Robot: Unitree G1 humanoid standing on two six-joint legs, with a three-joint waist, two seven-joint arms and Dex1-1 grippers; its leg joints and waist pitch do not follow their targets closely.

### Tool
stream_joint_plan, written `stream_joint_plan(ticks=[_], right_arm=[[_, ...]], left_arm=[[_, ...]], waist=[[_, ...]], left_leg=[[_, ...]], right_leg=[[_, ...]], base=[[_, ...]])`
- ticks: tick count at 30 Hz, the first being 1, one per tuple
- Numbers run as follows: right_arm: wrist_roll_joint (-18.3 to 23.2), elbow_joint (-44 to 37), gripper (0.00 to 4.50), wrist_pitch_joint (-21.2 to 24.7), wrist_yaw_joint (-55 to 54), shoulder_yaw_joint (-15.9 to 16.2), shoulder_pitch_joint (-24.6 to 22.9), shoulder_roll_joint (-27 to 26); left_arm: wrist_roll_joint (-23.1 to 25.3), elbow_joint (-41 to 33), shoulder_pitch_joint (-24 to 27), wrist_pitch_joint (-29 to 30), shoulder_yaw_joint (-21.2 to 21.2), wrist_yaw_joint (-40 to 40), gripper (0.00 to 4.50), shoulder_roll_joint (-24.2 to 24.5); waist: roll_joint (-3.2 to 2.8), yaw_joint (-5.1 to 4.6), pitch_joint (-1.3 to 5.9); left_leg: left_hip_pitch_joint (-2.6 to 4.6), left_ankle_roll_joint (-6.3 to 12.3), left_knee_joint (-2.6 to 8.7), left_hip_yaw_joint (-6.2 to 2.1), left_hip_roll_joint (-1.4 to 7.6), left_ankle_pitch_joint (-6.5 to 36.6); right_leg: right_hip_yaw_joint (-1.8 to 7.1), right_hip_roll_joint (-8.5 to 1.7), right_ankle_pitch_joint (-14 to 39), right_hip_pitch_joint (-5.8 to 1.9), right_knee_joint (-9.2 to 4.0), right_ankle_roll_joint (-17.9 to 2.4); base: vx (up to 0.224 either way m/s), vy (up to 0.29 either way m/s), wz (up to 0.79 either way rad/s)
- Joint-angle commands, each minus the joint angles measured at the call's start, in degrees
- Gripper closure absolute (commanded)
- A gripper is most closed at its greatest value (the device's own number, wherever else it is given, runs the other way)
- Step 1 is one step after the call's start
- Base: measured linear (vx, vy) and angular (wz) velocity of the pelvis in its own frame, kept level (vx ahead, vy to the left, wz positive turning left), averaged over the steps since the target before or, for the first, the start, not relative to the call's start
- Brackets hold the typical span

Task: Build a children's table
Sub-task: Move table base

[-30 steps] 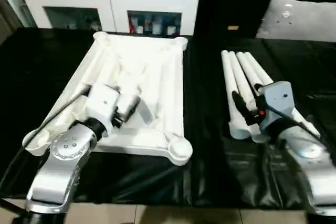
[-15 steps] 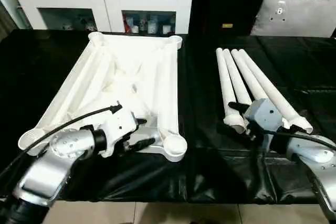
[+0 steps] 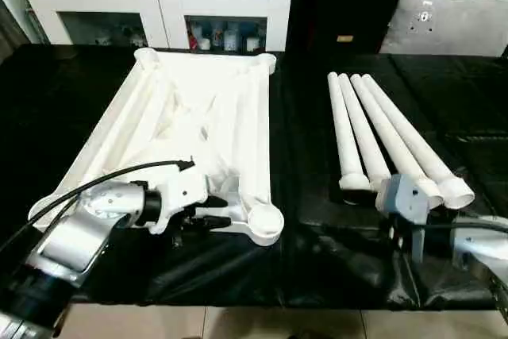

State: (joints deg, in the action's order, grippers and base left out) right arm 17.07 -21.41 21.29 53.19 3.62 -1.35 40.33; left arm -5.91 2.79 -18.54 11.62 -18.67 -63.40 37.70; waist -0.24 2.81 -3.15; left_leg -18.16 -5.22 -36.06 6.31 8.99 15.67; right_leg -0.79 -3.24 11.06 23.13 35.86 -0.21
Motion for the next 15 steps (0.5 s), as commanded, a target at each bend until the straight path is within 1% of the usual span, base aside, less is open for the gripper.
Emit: stream_joint_plan(ticks=[1, 2, 3, 4, 5, 6, 7, 8, 10, 12, 13, 15], right_arm=[[0.81, -0.77, 1.30, 0.61, 0.66, 0.14, -0.04, 0.48], [0.81, -0.77, 1.30, 0.61, 0.67, 0.13, -0.05, 0.48], [0.77, -0.72, 1.30, 0.51, 0.71, -0.05, -0.16, 0.43], [0.77, -0.72, 1.30, 0.51, 0.71, -0.05, -0.16, 0.43], [0.84, -0.77, 1.30, 0.52, 0.64, -0.13, -0.28, 0.50], [0.88, -0.81, 1.30, 0.56, 0.58, -0.21, -0.36, 0.63], [0.99, -0.83, 1.30, 0.62, 0.57, -0.40, -0.56, 0.82], [0.98, -0.82, 1.30, 0.59, 0.58, -0.44, -0.64, 0.85], [1.07, -0.83, 1.30, 0.58, 0.59, -0.47, -0.69, 0.90], [1.06, -0.84, 1.30, 0.62, 0.39, -0.45, -0.58, 0.94], [1.11, -0.93, 1.30, 0.72, 0.36, -0.43, -0.49, 0.94], [0.99, -0.94, 1.30, 0.71, 0.24, -0.35, -0.39, 0.87]], left_arm=[[1.40, 1.12, -0.57, -0.93, -1.65, -1.37, 3.30, 0.50], [1.51, 1.24, -0.61, -1.03, -1.74, -1.44, 3.33, 0.55], [2.81, 2.50, -1.05, -2.19, -2.67, -2.10, 3.39, 1.07], [2.81, 2.50, -1.05, -2.19, -2.67, -2.10, 3.67, 1.07], [3.51, 3.18, -1.25, -2.99, -2.95, -2.33, 3.74, 1.24], [3.95, 3.93, -1.53, -3.56, -3.16, -2.73, 3.77, 1.33], [3.86, 4.65, -1.89, -3.78, -3.26, -3.69, 3.77, 1.50], [3.79, 4.85, -2.00, -3.85, -3.24, -3.88, 3.77, 1.54], [3.59, 4.71, -2.03, -3.56, -3.45, -4.99, 4.09, 2.09], [3.67, 4.61, -1.92, -3.66, -3.52, -5.58, 4.18, 2.51], [3.77, 4.62, -1.88, -3.79, -3.56, -5.72, 4.18, 2.65], [3.79, 4.67, -1.83, -3.83, -3.45, -5.68, 4.39, 2.74]], waist=[[-0.28, 0.20, 2.74], [-0.22, 0.20, 2.68], [-0.35, 0.18, 2.65], [-0.34, 0.23, 2.62], [-0.50, 0.34, 2.69], [-0.37, 0.40, 2.61], [-0.49, 0.50, 2.66], [-0.45, 0.49, 2.64], [-0.41, 0.49, 2.64], [-0.34, 0.35, 2.70], [-0.40, 0.34, 2.70], [-0.38, 0.25, 2.77]], left_leg=[[-1.63, 3.66, 5.21, 0.18, 2.39, 4.21], [-1.64, 3.60, 5.26, 0.19, 2.40, 4.34], [-1.68, 3.48, 5.29, 0.21, 2.41, 4.63], [-1.66, 3.45, 5.30, 0.24, 2.37, 4.94], [-1.56, 3.19, 5.31, 0.23, 2.43, 5.31], [-1.58, 3.22, 5.39, 0.23, 2.41, 5.49], [-1.56, 2.94, 5.43, 0.20, 2.45, 5.40], [-1.55, 2.90, 5.43, 0.23, 2.44, 5.47], [-1.61, 2.71, 5.44, 0.23, 2.45, 5.68], [-1.67, 2.74, 5.45, 0.22, 2.31, 5.49], [-1.68, 2.65, 5.51, 0.16, 2.39, 5.27], [-1.73, 2.63, 5.46, 0.18, 2.43, 4.52]], right_leg=[[2.23, -3.59, 10.91, -3.52, -4.26, -13.24], [2.24, -3.63, 11.19, -3.52, -4.34, -13.27], [2.25, -3.58, 11.56, -3.51, -4.41, -13.24], [2.26, -3.57, 12.16, -3.50, -4.50, -13.06], [2.31, -3.66, 12.66, -3.51, -4.46, -13.01], [2.30, -3.58, 13.16, -3.47, -4.61, -12.75], [2.31, -3.64, 13.10, -3.45, -4.48, -12.71], [2.30, -3.60, 13.11, -3.42, -4.53, -12.68], [2.32, -3.63, 13.22, -3.47, -4.50, -12.63], [2.32, -3.57, 13.64, -3.52, -4.52, -12.11], [2.32, -3.67, 13.73, -3.57, -4.55, -12.23], [2.27, -3.62, 12.39, -3.59, -4.41, -12.62]], base=[[0.000, 0.000, 0.00], [0.000, 0.000, 0.00], [0.000, 0.000, 0.00], [0.000, 0.000, 0.00], [0.000, 0.000, 0.00], [0.000, 0.000, 0.00], [0.000, 0.000, 0.00], [0.000, 0.000, 0.00], [0.000, 0.000, 0.00], [0.000, 0.000, 0.00], [0.000, 0.000, 0.00], [0.000, 0.000, 0.00]])
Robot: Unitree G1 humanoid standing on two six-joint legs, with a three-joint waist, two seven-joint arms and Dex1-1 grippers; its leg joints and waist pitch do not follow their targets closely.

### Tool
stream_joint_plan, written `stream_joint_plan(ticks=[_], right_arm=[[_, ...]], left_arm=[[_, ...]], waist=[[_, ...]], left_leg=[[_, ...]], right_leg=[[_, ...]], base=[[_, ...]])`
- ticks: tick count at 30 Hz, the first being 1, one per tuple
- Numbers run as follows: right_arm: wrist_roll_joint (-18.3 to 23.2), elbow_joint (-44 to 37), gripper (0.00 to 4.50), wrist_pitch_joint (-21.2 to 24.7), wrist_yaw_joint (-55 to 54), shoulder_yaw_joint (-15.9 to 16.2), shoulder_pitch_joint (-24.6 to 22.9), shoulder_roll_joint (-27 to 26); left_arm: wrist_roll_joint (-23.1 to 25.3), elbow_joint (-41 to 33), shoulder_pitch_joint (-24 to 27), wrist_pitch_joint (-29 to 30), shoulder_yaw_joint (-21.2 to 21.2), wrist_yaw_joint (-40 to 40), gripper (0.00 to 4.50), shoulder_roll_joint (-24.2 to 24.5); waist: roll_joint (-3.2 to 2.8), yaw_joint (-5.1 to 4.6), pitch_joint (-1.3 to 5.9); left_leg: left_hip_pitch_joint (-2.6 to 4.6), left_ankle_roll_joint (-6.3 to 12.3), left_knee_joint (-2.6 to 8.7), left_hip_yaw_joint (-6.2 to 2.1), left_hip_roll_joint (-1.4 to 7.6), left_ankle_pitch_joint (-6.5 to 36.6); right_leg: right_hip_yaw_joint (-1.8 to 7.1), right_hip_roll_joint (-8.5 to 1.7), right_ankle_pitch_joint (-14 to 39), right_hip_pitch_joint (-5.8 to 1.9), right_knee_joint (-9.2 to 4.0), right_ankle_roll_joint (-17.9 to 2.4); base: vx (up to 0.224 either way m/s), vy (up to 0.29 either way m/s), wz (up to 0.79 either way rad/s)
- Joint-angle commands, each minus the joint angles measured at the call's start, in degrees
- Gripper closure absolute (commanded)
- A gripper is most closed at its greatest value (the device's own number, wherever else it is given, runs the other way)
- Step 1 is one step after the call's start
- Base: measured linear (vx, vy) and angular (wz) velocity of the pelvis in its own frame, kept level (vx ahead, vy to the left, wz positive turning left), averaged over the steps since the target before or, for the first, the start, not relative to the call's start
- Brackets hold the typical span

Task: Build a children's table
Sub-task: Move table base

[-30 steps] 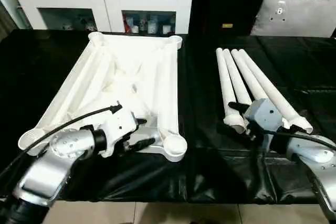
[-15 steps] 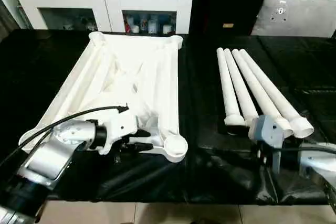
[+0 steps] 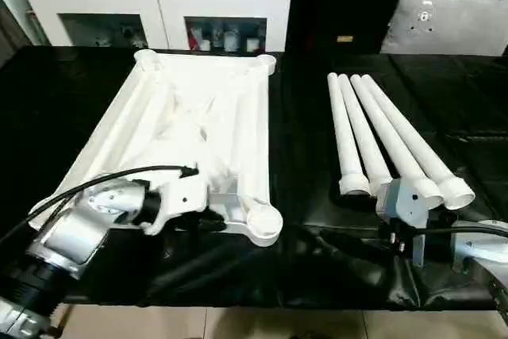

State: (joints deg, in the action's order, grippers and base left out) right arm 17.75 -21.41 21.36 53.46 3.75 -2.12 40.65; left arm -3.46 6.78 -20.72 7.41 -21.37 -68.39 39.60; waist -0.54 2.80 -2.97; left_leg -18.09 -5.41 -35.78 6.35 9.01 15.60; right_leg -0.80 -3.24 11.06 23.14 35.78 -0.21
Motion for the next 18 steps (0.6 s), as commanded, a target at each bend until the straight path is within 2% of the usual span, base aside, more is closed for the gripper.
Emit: stream_joint_plan(ticks=[1, 6, 8, 10, 17, 18], right_arm=[[0.20, -0.94, 1.30, 0.60, -0.06, -0.42, 0.38, 0.55], [0.00, -1.32, 1.30, 0.77, -0.36, -0.07, 0.41, 0.55], [-0.04, -1.57, 1.30, 0.95, -0.49, 0.13, 0.55, 0.53], [0.04, -1.85, 1.30, 1.22, -0.62, 0.20, 0.70, 0.47], [0.61, -2.74, 1.30, 2.29, -1.22, 0.18, 1.02, 0.27], [0.67, -2.92, 1.30, 2.45, -1.36, 0.12, 0.88, 0.17]], left_arm=[[1.51, 0.74, 0.27, 0.29, -0.56, -0.07, 4.39, 0.68], [0.55, 1.87, -0.73, 1.55, 0.71, 1.32, 4.49, -0.83], [0.40, 2.02, -0.86, 1.46, 0.58, 0.53, 4.01, -0.75], [0.36, 1.94, -0.84, 1.92, 0.28, -0.15, 3.78, -0.52], [2.12, 2.28, -0.97, 2.48, -0.48, -0.14, 3.28, -0.10], [2.68, 2.69, -1.09, 2.14, -0.63, 0.38, 3.18, -0.17]], waist=[[-0.10, 0.23, 2.63], [-0.12, 0.21, 2.54], [-0.13, 0.29, 2.54], [-0.06, 0.19, 2.54], [-0.44, 0.43, 2.58], [-0.36, 0.47, 2.59]], left_leg=[[-1.79, 2.93, 5.14, 0.17, 2.40, 4.05], [-1.74, 3.07, 5.16, 0.27, 2.38, 4.18], [-1.72, 2.95, 5.18, 0.26, 2.37, 4.71], [-1.74, 2.88, 5.22, 0.25, 2.41, 4.88], [-1.62, 2.90, 5.24, 0.19, 2.51, 4.32], [-1.63, 2.90, 5.22, 0.24, 2.54, 4.13]], right_leg=[[2.26, -3.62, 11.27, -3.61, -4.27, -12.93], [2.24, -3.60, 10.98, -3.60, -4.31, -13.48], [2.28, -3.63, 11.82, -3.64, -4.38, -13.40], [2.31, -3.65, 12.30, -3.64, -4.42, -13.07], [2.26, -3.66, 10.81, -3.57, -4.30, -13.50], [2.27, -3.65, 10.19, -3.56, -4.29, -13.66]], base=[[0.000, 0.000, 0.00], [0.000, 0.000, 0.00], [0.000, 0.000, 0.00], [0.000, 0.000, 0.00], [0.000, 0.000, 0.00], [0.000, 0.000, 0.00]])
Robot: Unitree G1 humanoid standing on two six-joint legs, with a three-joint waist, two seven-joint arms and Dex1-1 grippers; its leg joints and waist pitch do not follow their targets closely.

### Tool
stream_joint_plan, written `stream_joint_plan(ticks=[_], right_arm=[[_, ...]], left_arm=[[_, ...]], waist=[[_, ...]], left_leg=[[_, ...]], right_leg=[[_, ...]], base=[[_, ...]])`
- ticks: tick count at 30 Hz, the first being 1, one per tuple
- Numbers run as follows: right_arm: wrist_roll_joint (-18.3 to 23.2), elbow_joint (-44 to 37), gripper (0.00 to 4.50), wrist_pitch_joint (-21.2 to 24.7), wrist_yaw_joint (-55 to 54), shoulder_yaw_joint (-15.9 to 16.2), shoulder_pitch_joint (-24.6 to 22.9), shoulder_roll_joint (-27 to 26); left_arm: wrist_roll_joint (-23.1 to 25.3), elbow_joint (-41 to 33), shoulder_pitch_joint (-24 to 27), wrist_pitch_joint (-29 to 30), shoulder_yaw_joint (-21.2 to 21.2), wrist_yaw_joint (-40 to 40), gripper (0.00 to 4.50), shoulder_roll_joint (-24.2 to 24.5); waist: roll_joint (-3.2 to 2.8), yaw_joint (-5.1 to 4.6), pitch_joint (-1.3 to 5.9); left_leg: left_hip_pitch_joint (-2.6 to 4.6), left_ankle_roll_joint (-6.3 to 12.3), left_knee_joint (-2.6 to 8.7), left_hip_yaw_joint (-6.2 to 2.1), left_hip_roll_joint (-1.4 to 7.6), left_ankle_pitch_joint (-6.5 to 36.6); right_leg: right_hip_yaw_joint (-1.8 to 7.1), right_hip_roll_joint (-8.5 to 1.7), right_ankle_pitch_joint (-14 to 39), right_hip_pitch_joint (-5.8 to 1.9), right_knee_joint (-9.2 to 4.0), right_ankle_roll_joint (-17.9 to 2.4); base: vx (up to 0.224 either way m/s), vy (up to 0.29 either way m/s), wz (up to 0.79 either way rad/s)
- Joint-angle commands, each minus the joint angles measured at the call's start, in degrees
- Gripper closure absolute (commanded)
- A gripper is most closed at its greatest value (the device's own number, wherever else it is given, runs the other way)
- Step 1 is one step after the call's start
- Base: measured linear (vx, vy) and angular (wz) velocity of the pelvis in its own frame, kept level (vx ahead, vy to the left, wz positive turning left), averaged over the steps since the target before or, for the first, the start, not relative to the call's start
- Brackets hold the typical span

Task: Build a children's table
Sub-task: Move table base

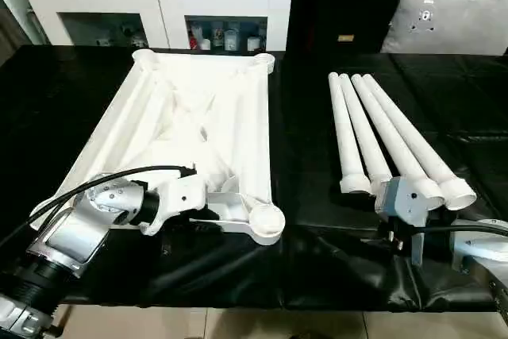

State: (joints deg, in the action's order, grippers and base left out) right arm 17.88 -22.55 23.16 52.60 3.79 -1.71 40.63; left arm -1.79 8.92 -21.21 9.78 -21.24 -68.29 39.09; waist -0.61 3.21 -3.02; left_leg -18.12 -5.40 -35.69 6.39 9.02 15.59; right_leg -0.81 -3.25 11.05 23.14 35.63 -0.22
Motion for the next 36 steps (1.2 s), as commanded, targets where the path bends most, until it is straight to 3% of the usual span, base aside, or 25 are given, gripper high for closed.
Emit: stream_joint_plan(ticks=[1, 5, 14, 20, 26, 27, 30, 36], right_arm=[[0.57, -1.84, 1.30, 0.75, -0.54, 0.03, 0.44, 0.14], [0.66, -1.86, 1.30, 0.84, -0.55, -0.07, 0.27, 0.09], [2.56, -1.94, 1.30, 1.43, 0.78, -0.45, -0.10, 0.19], [3.75, -1.72, 1.30, 1.52, 2.01, -0.72, -0.32, 0.55], [3.51, 0.73, 1.30, -1.47, -1.94, -3.37, -0.27, -2.59], [3.48, 1.12, 1.30, -1.25, -2.56, -3.56, -0.06, -2.99], [3.58, 2.27, 1.30, -0.77, -3.95, -3.98, 0.63, -4.14], [1.18, 3.75, 1.30, 5.39, -15.18, -4.74, 5.38, -9.97]], left_arm=[[1.24, 0.74, -0.71, -0.44, -0.80, 0.59, 3.07, 0.28], [0.56, 0.69, -0.79, -0.11, -0.39, 0.54, 3.00, -0.22], [-2.49, 0.26, -0.37, 1.23, 1.40, -0.60, 3.72, -2.14], [0.91, 3.44, -1.23, -0.33, 0.16, 2.24, 4.12, -3.00], [2.68, 7.78, -5.28, -0.20, 1.15, 12.86, 4.48, -11.10], [2.56, 8.02, -5.65, -0.22, 1.28, 13.52, 4.48, -11.97], [2.34, 8.67, -6.56, -0.56, 1.35, 14.39, 4.48, -14.13], [5.68, 11.39, -8.24, -2.98, -0.80, 17.02, 4.48, -17.86]], waist=[[-0.35, 0.13, 2.63], [-0.30, 0.29, 2.66], [-0.35, 0.27, 2.62], [-0.37, 0.26, 2.60], [-0.10, 0.26, 2.77], [0.04, 0.19, 2.90], [0.10, -0.39, 3.16], [-0.22, -0.33, 3.18]], left_leg=[[-1.59, 2.88, 5.15, 0.19, 2.51, 4.09], [-1.59, 2.75, 5.11, 0.22, 2.50, 3.67], [-1.64, 2.76, 5.12, 0.22, 2.49, 4.28], [-1.66, 3.00, 5.16, 0.18, 2.56, 4.38], [-1.85, 2.54, 4.84, 0.31, 2.29, 3.13], [-2.12, 2.56, 4.73, 0.21, 2.17, 1.95], [-2.15, 3.23, 4.54, 0.19, 1.98, -0.68], [-1.82, 3.62, 4.56, 0.23, 2.09, -2.50]], right_leg=[[2.26, -3.63, 9.94, -3.57, -4.11, -13.68], [2.28, -3.69, 9.35, -3.62, -4.06, -13.88], [2.32, -3.76, 9.92, -3.71, -4.13, -14.06], [2.31, -3.72, 10.19, -3.74, -4.24, -13.86], [2.26, -3.78, 10.63, -3.95, -4.42, -13.67], [2.29, -3.82, 9.50, -4.30, -4.31, -13.52], [2.19, -3.62, 5.57, -4.41, -4.08, -13.94], [2.07, -3.49, 3.10, -4.25, -3.93, -14.52]], base=[[0.000, 0.000, 0.00], [0.000, 0.000, 0.00], [0.000, 0.000, 0.00], [0.000, 0.000, 0.00], [0.000, 0.000, 0.00], [0.000, 0.000, 0.00], [0.000, 0.000, 0.00], [0.000, 0.000, 0.00]])
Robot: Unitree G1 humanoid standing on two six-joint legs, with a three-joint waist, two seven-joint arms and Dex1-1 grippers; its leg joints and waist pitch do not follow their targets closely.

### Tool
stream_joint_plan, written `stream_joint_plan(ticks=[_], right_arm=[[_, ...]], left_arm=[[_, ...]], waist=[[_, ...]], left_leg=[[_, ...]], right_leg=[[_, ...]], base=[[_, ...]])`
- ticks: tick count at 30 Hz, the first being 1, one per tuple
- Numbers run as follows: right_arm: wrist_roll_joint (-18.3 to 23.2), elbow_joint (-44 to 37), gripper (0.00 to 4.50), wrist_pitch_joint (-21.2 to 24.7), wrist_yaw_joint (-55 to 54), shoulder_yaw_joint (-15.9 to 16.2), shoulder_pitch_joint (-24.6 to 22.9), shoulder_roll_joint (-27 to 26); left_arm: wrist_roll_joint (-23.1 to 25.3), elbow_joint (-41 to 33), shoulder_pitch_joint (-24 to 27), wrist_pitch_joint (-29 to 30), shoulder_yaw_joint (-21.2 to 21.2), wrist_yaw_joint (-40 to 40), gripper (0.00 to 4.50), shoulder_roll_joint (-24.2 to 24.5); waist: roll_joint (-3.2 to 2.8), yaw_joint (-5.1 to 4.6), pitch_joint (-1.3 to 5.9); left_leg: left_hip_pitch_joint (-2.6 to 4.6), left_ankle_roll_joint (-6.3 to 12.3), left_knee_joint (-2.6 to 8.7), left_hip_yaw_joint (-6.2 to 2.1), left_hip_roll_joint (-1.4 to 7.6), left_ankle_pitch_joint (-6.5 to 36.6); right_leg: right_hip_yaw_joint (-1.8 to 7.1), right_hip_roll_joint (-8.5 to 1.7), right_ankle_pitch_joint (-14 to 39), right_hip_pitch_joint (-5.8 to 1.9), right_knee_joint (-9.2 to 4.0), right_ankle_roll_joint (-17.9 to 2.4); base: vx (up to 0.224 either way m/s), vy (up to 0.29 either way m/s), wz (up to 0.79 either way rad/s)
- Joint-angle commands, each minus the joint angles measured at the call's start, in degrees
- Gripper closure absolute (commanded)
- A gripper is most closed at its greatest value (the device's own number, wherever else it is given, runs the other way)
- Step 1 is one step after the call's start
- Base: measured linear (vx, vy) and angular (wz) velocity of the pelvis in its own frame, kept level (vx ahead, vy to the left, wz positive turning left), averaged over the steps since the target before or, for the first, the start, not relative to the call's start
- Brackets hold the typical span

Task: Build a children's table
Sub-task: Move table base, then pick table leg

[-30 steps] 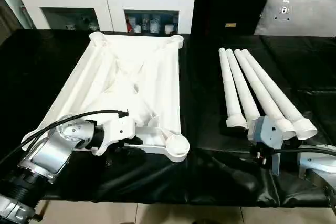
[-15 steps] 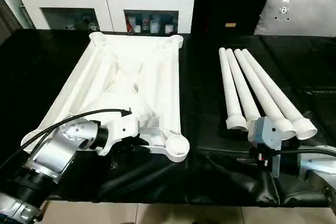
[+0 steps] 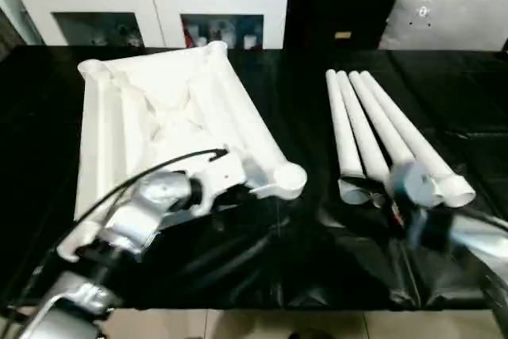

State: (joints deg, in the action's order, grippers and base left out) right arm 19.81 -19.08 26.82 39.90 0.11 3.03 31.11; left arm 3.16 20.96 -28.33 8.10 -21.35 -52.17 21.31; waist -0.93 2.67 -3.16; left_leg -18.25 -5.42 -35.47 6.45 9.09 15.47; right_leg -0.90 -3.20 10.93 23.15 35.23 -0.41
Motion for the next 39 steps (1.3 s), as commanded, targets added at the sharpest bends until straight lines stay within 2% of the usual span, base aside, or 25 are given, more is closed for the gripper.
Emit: stream_joint_plan(ticks=[1, 2, 3, 4, 5, 6, 9, 10, 12, 13, 16, 17, 18, 19, 21, 23, 27, 29, 30, 31, 32, 33, 36, 37, 39], right_arm=[[-1.00, 0.25, 1.30, 2.05, -3.64, -1.08, 1.07, -1.10], [-1.33, 0.31, 1.30, 2.74, -5.02, -1.15, 1.55, -1.77], [-0.96, 1.68, 1.30, 4.83, -10.04, -2.93, 3.88, -5.09], [-1.03, 1.98, 1.03, 4.63, -10.78, -3.22, 4.33, -5.61], [-1.02, 2.45, 0.96, 4.30, -11.94, -3.72, 5.06, -6.45], [0.04, 2.82, 0.96, 3.90, -13.36, -4.65, 6.24, -7.84], [0.06, 2.59, 0.67, 5.12, -14.89, -4.29, 8.41, -8.97], [-1.05, 3.40, 0.56, 7.50, -18.01, -4.46, 10.65, -10.47], [-2.79, 5.59, 0.50, 8.82, -21.19, -4.51, 13.16, -11.65], [-3.36, 6.60, 0.24, 8.94, -22.13, -4.49, 14.03, -12.00], [-7.65, 12.16, 0.10, 9.59, -28.27, -4.40, 18.09, -13.18], [-10.31, 14.85, 0.04, 13.77, -30.93, -3.24, 20.53, -12.55], [-12.05, 16.62, 0.01, 16.84, -32.60, -2.39, 22.18, -12.03], [-11.41, 18.48, 0.00, 18.36, -31.82, -1.95, 23.74, -11.93], [-10.53, 20.96, 0.00, 19.66, -31.86, -2.24, 26.10, -12.71], [-9.38, 24.46, 0.00, 20.70, -32.14, -3.00, 28.91, -14.02], [-11.39, 34.01, 0.00, 19.25, -33.64, -2.68, 33.72, -15.85], [-10.94, 36.87, 0.00, 21.16, -33.95, -3.68, 35.40, -16.66], [-10.69, 39.00, 0.00, 23.18, -34.18, -4.08, 36.74, -16.88], [-10.55, 40.10, 0.00, 24.11, -34.28, -4.29, 37.41, -17.00], [-10.28, 41.38, 0.00, 24.46, -34.49, -4.74, 38.11, -17.22], [-10.24, 41.95, 0.00, 24.24, -34.53, -4.84, 38.39, -17.27], [-10.25, 44.58, 0.00, 23.16, -34.98, -5.39, 40.08, -17.81], [-10.24, 44.85, 0.00, 23.13, -34.95, -5.42, 40.23, -17.85], [-10.39, 45.66, 0.00, 22.86, -34.96, -5.36, 40.58, -17.98]], left_arm=[[0.77, -0.75, -1.05, -1.31, -0.81, 1.03, 4.48, -0.13], [0.91, -0.87, -0.99, -1.33, -0.94, 1.25, 4.48, -0.11], [0.47, -2.23, -0.52, -1.01, -0.57, 2.13, 4.48, -0.14], [0.30, -2.49, -0.46, -0.92, -0.43, 2.23, 4.05, -0.17], [-0.09, -2.98, -0.32, -0.75, -0.18, 2.21, 3.93, -0.22], [-1.24, -4.46, 0.21, -0.11, 0.31, 1.25, 3.93, -0.20], [-1.88, -7.30, 1.43, 0.18, 1.53, 1.02, 3.63, -0.20], [-2.52, -9.22, 2.06, 1.65, 3.28, 2.33, 3.52, -0.61], [-3.88, -11.92, 2.88, 2.89, 4.66, 2.67, 3.46, -0.39], [-4.18, -12.79, 3.13, 3.36, 5.09, 2.97, 3.20, -0.29], [-4.71, -15.93, 4.05, 4.90, 6.10, 3.95, 3.05, 0.30], [-4.76, -17.61, 4.69, 5.55, 6.32, 4.19, 2.92, 0.72], [-4.77, -18.73, 5.12, 6.00, 6.45, 4.37, 2.77, 0.98], [-4.77, -20.18, 5.74, 6.72, 6.62, 4.37, 2.66, 1.27], [-4.87, -22.83, 6.87, 7.98, 6.92, 4.40, 2.61, 1.83], [-4.95, -26.24, 8.33, 9.82, 7.24, 4.60, 2.34, 2.43], [-5.46, -31.26, 10.87, 13.44, 7.46, 5.68, 2.34, 3.48], [-5.78, -32.57, 11.42, 14.54, 7.54, 6.03, 2.34, 3.44], [-5.93, -33.58, 11.74, 15.33, 7.53, 6.08, 2.34, 3.42], [-5.99, -34.04, 11.88, 15.70, 7.54, 6.11, 2.34, 3.41], [-6.07, -34.62, 12.01, 16.20, 7.56, 6.23, 2.34, 3.32], [-6.14, -34.90, 12.06, 16.48, 7.58, 6.30, 2.34, 3.23], [-6.74, -35.92, 12.18, 18.06, 7.50, 6.60, 2.34, 2.82], [-6.82, -36.05, 12.22, 18.20, 7.46, 6.64, 2.34, 2.82], [-6.93, -36.30, 12.32, 18.62, 7.28, 6.89, 2.34, 2.72]], waist=[[0.10, 0.35, 3.29], [0.05, 0.44, 3.27], [0.26, 0.57, 3.30], [0.01, 0.60, 3.34], [0.22, 0.62, 3.33], [0.06, 0.74, 3.31], [-0.13, 0.74, 3.34], [-0.25, 0.71, 3.26], [-0.14, 0.48, 3.22], [-0.17, 0.34, 3.20], [-0.27, 0.21, 3.14], [0.13, 0.17, 3.22], [0.05, 0.06, 3.23], [0.33, 0.00, 3.18], [0.03, -0.01, 3.34], [0.34, -0.14, 3.36], [0.39, -0.36, 3.41], [0.37, -0.39, 3.32], [0.62, -0.42, 3.32], [0.43, -0.43, 3.39], [0.61, -0.39, 3.33], [0.41, -0.23, 3.43], [0.45, 0.07, 3.55], [0.11, 0.05, 3.61], [0.48, 0.08, 3.72]], left_leg=[[-1.58, 3.13, 4.36, 0.24, 2.09, -2.14], [-1.54, 2.97, 4.39, 0.23, 2.15, -1.94], [-1.50, 2.72, 4.42, 0.30, 2.12, -2.16], [-1.50, 2.28, 4.50, 0.28, 2.02, -2.47], [-1.48, 1.97, 4.51, 0.34, 2.04, -2.09], [-1.44, 1.43, 4.57, 0.36, 2.09, -1.69], [-1.46, 0.93, 4.60, 0.36, 2.21, -2.21], [-1.48, 0.91, 4.57, 0.41, 2.14, -2.27], [-1.53, 0.09, 4.63, 0.44, 1.85, -2.02], [-1.53, -0.55, 4.68, 0.47, 1.82, -1.25], [-1.50, -1.28, 4.75, 0.59, 1.62, -0.95], [-1.44, -1.54, 4.73, 0.63, 1.59, -1.25], [-1.50, -1.95, 4.79, 0.56, 1.35, -2.06], [-1.68, -1.85, 4.73, 0.67, 1.31, -1.99], [-1.51, -1.41, 4.63, 0.72, 1.41, -1.48], [-1.72, -0.85, 4.66, 0.74, 1.51, -2.31], [-1.74, 0.08, 4.53, 0.89, 1.51, -3.40], [-1.69, -0.02, 4.52, 1.03, 1.40, -2.89], [-1.73, 0.20, 4.56, 1.04, 1.35, -2.90], [-1.64, 0.27, 4.56, 0.97, 1.36, -3.21], [-1.67, 0.44, 4.54, 1.04, 1.37, -3.30], [-1.57, 0.51, 4.48, 1.05, 1.44, -3.78], [-1.61, 1.15, 4.29, 1.13, 1.35, -6.05], [-1.58, 1.16, 4.24, 1.11, 1.30, -6.26], [-1.81, 1.63, 4.12, 1.14, 1.26, -6.93]], right_leg=[[2.13, -3.54, 2.94, -4.14, -3.46, -14.33], [2.18, -3.60, 2.95, -4.13, -3.44, -14.38], [2.20, -3.56, 2.48, -4.14, -3.39, -14.31], [2.17, -3.60, 2.26, -3.99, -3.24, -14.37], [2.14, -3.61, 2.64, -4.01, -3.30, -14.26], [2.18, -3.65, 2.94, -4.09, -3.23, -14.19], [2.17, -3.58, 0.65, -4.12, -2.97, -14.41], [2.16, -3.54, 0.13, -4.10, -2.96, -14.42], [2.13, -3.48, 1.20, -4.18, -2.99, -14.28], [2.17, -3.52, 2.78, -4.20, -3.09, -14.07], [2.12, -3.21, 3.89, -4.03, -3.26, -13.21], [2.12, -3.17, 3.76, -4.06, -3.20, -13.13], [2.04, -2.93, 3.42, -4.18, -3.15, -12.97], [2.15, -2.95, 3.22, -4.33, -3.19, -12.70], [2.13, -3.11, 3.00, -4.17, -2.94, -13.00], [2.14, -3.18, 1.77, -4.29, -2.81, -13.50], [1.98, -3.23, 0.18, -4.12, -2.61, -15.02], [1.98, -3.10, 1.64, -4.05, -2.76, -15.15], [1.97, -3.01, 1.70, -4.12, -2.75, -15.16], [1.91, -3.00, 1.42, -4.08, -2.62, -15.32], [1.91, -2.99, 1.31, -4.05, -2.72, -15.26], [1.88, -3.04, 0.66, -3.99, -2.57, -15.32], [1.86, -2.99, -2.42, -4.06, -2.33, -15.65], [1.83, -2.98, -2.78, -4.01, -2.20, -15.84], [1.84, -3.00, -3.80, -4.21, -2.12, -16.30]], base=[[0.000, 0.000, 0.00], [0.000, 0.000, 0.00], [0.000, 0.000, 0.00], [0.000, 0.000, 0.00], [0.000, 0.000, 0.00], [0.000, 0.000, 0.00], [0.000, 0.000, 0.00], [0.000, 0.000, 0.00], [0.000, 0.000, 0.00], [0.000, 0.000, 0.00], [0.000, 0.000, 0.00], [0.000, 0.000, 0.00], [0.000, 0.000, 0.00], [0.000, 0.000, 0.00], [0.000, 0.000, 0.00], [0.000, 0.000, 0.00], [0.000, 0.000, 0.00], [0.000, 0.000, 0.00], [0.000, 0.000, 0.00], [0.000, 0.000, 0.00], [0.000, 0.000, 0.00], [0.000, 0.000, 0.00], [0.000, 0.000, 0.00], [0.000, 0.000, 0.00], [0.000, 0.000, 0.00]])
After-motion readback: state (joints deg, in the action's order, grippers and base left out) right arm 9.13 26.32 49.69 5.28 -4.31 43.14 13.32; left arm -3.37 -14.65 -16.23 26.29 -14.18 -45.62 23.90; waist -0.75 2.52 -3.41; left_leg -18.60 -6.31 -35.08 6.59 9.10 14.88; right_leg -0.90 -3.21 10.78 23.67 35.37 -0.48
